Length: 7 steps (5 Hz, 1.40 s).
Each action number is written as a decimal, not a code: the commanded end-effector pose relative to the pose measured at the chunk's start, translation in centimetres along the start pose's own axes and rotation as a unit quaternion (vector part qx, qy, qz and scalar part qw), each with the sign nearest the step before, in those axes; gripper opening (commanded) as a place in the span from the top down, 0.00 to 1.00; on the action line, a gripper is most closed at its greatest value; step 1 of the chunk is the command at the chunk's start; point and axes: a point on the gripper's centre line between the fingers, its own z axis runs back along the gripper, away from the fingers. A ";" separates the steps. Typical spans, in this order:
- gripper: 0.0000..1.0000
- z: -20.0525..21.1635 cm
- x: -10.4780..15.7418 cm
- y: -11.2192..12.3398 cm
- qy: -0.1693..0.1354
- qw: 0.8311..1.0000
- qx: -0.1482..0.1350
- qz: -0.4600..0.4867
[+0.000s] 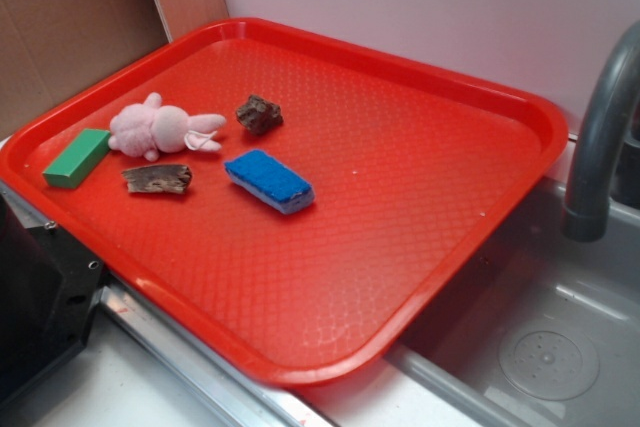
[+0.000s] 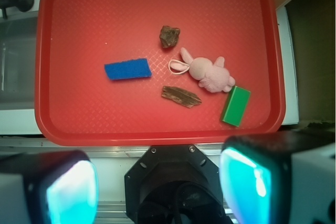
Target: Grab the blue sponge.
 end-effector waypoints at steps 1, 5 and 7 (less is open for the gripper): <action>0.00 0.0 0.0 0.0 0.000 1.000 0.000 0.000; 0.00 -17.8 8.9 -3.9 -0.005 0.944 -0.026 0.329; 0.00 -23.5 9.0 -1.8 0.040 0.860 0.002 0.509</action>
